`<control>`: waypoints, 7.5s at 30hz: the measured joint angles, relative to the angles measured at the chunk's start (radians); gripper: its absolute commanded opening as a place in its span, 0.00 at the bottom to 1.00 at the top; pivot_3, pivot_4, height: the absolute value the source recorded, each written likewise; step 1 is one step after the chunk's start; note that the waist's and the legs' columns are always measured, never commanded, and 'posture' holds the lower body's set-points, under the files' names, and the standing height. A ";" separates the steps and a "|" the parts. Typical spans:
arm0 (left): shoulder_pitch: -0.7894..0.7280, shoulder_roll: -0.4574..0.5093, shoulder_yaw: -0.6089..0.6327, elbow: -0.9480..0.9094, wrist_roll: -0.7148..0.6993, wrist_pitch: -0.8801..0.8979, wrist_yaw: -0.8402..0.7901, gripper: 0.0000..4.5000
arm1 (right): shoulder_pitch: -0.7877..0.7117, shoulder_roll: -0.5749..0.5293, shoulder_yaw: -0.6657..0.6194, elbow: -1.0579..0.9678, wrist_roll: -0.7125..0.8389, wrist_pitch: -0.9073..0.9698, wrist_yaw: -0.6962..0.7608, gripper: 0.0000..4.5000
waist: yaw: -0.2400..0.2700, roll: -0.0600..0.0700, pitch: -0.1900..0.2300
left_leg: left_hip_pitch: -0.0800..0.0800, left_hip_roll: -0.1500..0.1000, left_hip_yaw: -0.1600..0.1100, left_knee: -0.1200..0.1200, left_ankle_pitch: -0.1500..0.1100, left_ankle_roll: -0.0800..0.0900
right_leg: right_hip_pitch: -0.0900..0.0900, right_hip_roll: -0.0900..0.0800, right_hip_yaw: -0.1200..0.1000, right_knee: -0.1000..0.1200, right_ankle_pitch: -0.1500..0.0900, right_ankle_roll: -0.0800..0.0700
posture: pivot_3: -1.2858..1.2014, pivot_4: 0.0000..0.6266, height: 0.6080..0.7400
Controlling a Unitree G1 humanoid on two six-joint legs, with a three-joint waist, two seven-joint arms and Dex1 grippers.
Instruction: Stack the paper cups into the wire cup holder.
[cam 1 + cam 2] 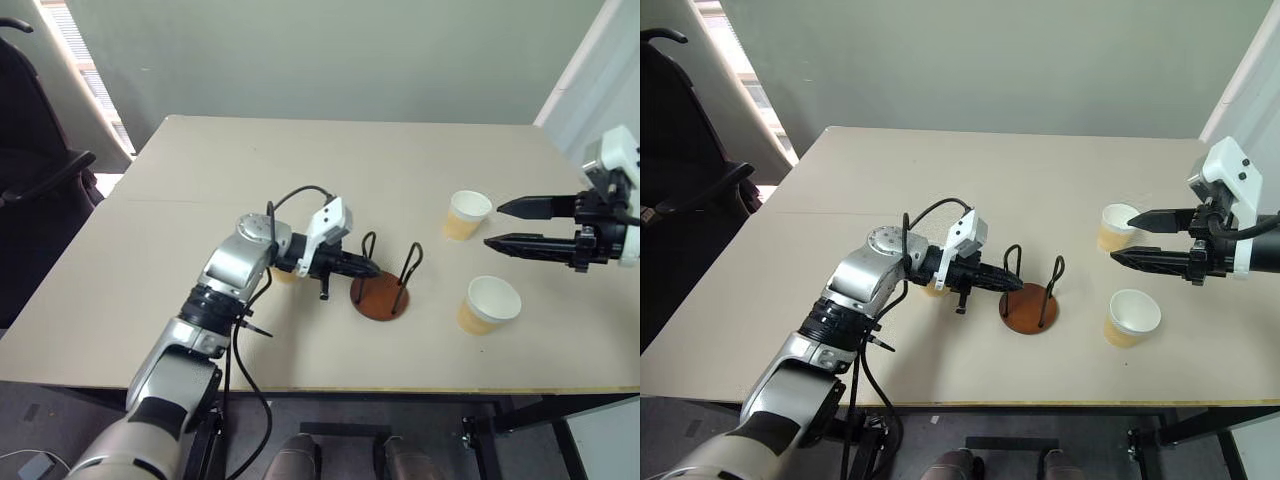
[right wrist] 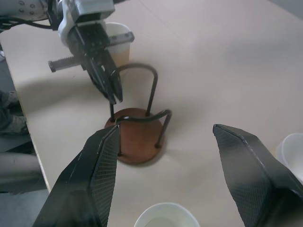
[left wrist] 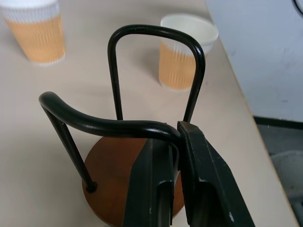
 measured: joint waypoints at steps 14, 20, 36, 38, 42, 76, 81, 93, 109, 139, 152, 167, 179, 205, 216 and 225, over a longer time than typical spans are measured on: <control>0.077 0.068 -0.043 -0.149 0.024 0.028 0.012 0.84 | -0.236 0.082 0.283 0.191 -0.161 -0.184 0.076 0.72 | -0.004 0.000 0.000 | 0.002 0.001 0.001 -0.001 0.000 0.001 | 0.001 0.000 0.001 0.000 0.000 0.000 | 0.52 0.24 1.00; 0.089 0.143 -0.026 -0.193 0.038 -0.012 0.023 0.99 | -0.332 0.136 0.357 0.307 -0.257 -0.271 0.113 0.72 | -0.004 0.001 0.000 | 0.002 0.000 0.001 -0.001 -0.001 0.002 | 0.000 0.000 0.001 0.000 0.000 -0.001 | 0.52 0.24 1.00; 0.056 0.286 0.150 -0.240 -0.046 0.023 0.031 0.99 | -0.587 0.338 0.673 0.936 -0.777 -0.751 0.233 0.72 | -0.009 0.001 0.000 | 0.001 0.001 -0.003 -0.004 -0.001 0.001 | -0.003 -0.001 -0.002 0.001 0.002 -0.008 | 0.52 0.24 1.00; 0.045 0.290 0.168 -0.250 -0.063 0.042 0.045 0.99 | -0.638 0.371 0.702 1.067 -0.855 -0.827 0.222 0.72 | -0.010 0.001 0.000 | 0.001 0.001 -0.003 -0.005 -0.002 0.001 | -0.004 -0.001 -0.002 0.002 0.002 -0.009 | 0.52 0.24 1.00; 0.047 0.300 0.172 -0.281 -0.080 0.071 0.054 0.99 | -0.710 0.430 0.736 1.292 -0.978 -0.945 0.182 0.72 | -0.010 0.001 0.000 | 0.001 0.001 -0.004 -0.008 -0.002 -0.001 | -0.006 0.000 -0.002 0.002 0.002 -0.010 | 0.52 0.24 1.00; 0.124 0.383 0.170 -0.361 -0.158 0.108 0.005 1.00 | -0.626 0.297 0.610 0.434 -0.797 -0.667 0.569 0.01 | -0.022 0.002 0.000 | -0.001 0.005 -0.005 -0.018 0.008 -0.024 | -0.010 0.003 -0.005 0.001 -0.003 -0.019 | 0.52 0.24 1.00; 0.114 0.379 0.164 -0.328 -0.153 0.094 -0.001 1.00 | -0.587 0.218 0.631 0.128 -0.632 -0.464 0.579 0.01 | -0.019 0.001 0.000 | 0.000 0.003 -0.006 -0.016 0.003 -0.016 | -0.008 0.002 -0.005 0.001 -0.006 -0.025 | 0.52 0.24 1.00; 0.104 0.367 0.153 -0.316 -0.144 0.078 0.001 1.00 | -0.579 0.279 0.693 0.148 -0.651 -0.482 0.574 0.01 | -0.024 0.001 0.000 | 0.003 0.003 -0.006 -0.015 0.006 -0.010 | -0.008 0.002 -0.005 0.008 -0.004 -0.027 | 0.52 0.24 1.00; 0.112 0.367 0.153 -0.317 -0.128 0.069 0.031 1.00 | -0.578 0.381 0.735 0.218 -0.734 -0.568 0.533 0.51 | -0.025 0.001 0.000 | 0.002 0.003 -0.006 -0.016 0.007 -0.011 | -0.009 0.002 -0.005 0.006 0.000 -0.020 | 0.52 0.24 1.00; 0.132 0.500 -0.051 -0.241 0.324 -0.169 0.090 1.00 | -0.568 0.345 0.387 0.103 -0.262 -0.017 0.231 0.51 | -0.024 0.001 0.000 | 0.002 0.003 -0.007 -0.018 0.007 -0.012 | -0.011 0.002 -0.004 0.008 -0.006 -0.028 | 0.52 0.24 1.00; 0.099 0.437 -0.065 -0.048 0.368 -0.329 0.052 0.17 | -0.553 0.330 0.355 0.106 -0.196 -0.043 0.171 0.52 | -0.024 0.001 0.000 | 0.002 0.003 -0.007 -0.018 0.007 -0.012 | -0.012 0.002 -0.005 0.009 -0.003 -0.022 | 0.52 0.24 1.00; -0.101 0.400 0.005 -0.167 0.150 -0.222 -0.162 0.01 | -0.357 0.215 0.357 0.089 -0.171 -0.092 0.246 0.52 | -0.019 0.000 0.000 | -0.002 0.003 -0.006 -0.016 0.006 -0.011 | -0.012 0.002 -0.005 0.006 0.000 -0.018 | 0.52 0.24 1.00; -0.289 0.303 0.013 -0.204 0.000 -0.105 -0.251 0.01 | -0.315 0.232 0.217 -0.005 -0.017 0.007 0.114 0.52 | -0.017 0.000 0.000 | -0.002 0.003 -0.006 -0.012 0.005 -0.009 | -0.009 0.002 -0.004 0.003 0.001 -0.015 | 0.52 0.24 1.00; -0.440 0.116 -0.235 0.171 0.014 -0.338 -0.267 0.01 | -0.010 0.030 -0.009 -0.180 0.126 0.048 -0.030 0.52 | -0.005 0.001 0.000 | -0.007 0.001 -0.005 -0.001 -0.002 0.000 | -0.006 0.001 -0.003 -0.001 0.001 -0.003 | 0.52 0.24 1.00; -0.451 0.059 -0.293 0.211 0.013 -0.375 -0.267 0.01 | -0.010 -0.029 0.019 -0.159 0.108 -0.009 0.002 0.52 | -0.002 0.001 0.000 | -0.008 0.000 -0.004 0.000 -0.003 0.001 | -0.006 -0.001 -0.002 -0.001 0.000 0.001 | 0.52 0.24 1.00; -0.450 0.040 -0.341 0.270 0.095 -0.487 -0.267 0.01 | -0.010 -0.031 0.030 -0.157 0.109 -0.016 0.000 0.52 | -0.001 0.001 0.000 | -0.008 0.000 -0.004 0.001 -0.003 0.001 | -0.006 -0.001 -0.002 -0.001 0.000 0.002 | 0.52 0.24 1.00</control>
